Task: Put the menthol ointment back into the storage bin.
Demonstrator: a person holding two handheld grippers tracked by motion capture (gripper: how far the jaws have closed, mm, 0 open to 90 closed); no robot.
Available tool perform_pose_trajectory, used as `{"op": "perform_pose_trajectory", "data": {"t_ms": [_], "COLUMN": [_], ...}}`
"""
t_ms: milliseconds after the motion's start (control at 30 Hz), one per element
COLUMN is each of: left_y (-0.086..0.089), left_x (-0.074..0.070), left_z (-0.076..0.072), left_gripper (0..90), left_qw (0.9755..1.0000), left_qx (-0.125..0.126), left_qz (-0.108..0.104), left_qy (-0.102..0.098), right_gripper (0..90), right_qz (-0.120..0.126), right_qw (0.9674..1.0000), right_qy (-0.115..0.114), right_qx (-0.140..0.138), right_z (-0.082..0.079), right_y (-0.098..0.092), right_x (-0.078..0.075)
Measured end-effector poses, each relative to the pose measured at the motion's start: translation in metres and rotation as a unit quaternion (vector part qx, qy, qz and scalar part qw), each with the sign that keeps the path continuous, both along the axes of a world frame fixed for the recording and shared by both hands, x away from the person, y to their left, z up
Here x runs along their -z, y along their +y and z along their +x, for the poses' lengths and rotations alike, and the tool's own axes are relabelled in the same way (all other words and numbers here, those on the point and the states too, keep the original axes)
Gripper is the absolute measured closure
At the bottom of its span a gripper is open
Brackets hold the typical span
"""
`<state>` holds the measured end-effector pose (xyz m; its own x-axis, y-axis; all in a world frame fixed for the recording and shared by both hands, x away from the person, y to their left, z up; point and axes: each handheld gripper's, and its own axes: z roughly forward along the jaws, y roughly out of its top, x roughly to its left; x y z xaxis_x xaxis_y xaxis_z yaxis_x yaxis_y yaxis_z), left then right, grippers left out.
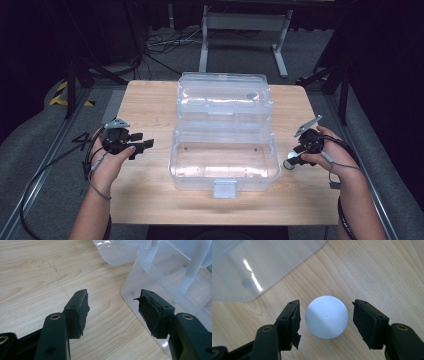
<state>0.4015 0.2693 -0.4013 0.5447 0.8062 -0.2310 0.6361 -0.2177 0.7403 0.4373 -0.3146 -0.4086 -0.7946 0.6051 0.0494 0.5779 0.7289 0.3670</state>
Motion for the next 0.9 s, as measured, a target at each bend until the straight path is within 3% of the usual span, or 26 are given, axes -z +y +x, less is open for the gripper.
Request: {"op": "perform_pose_trajectory", "data": {"t_ms": [300,633,900], "left_y": [-0.0007,-0.0013,-0.0006], "left_x": [0.0000,0.0005,0.0012], "left_z": [-0.0002,0.0001,0.0003], "left_gripper": [41.6,41.6,41.6], "left_qw": [1.0000,1.0000,1.0000], "left_qx": [0.001,0.003,0.002], "left_qz": [-0.001,-0.001,-0.001], "left_qy": [0.001,0.002,0.002], "right_gripper": [41.9,48.2,50.3], "right_qz": [-0.023,-0.026,-0.021], "right_qw": [0.9996,0.9995,0.9997], "right_qy": [0.013,0.011,0.011], "right_qx": [-0.009,-0.017,-0.007], "right_z": [0.0022,0.0027,0.0029], "right_y": [0.0044,0.0061,0.0055], "right_x": [0.0093,0.0103,0.0101]}}
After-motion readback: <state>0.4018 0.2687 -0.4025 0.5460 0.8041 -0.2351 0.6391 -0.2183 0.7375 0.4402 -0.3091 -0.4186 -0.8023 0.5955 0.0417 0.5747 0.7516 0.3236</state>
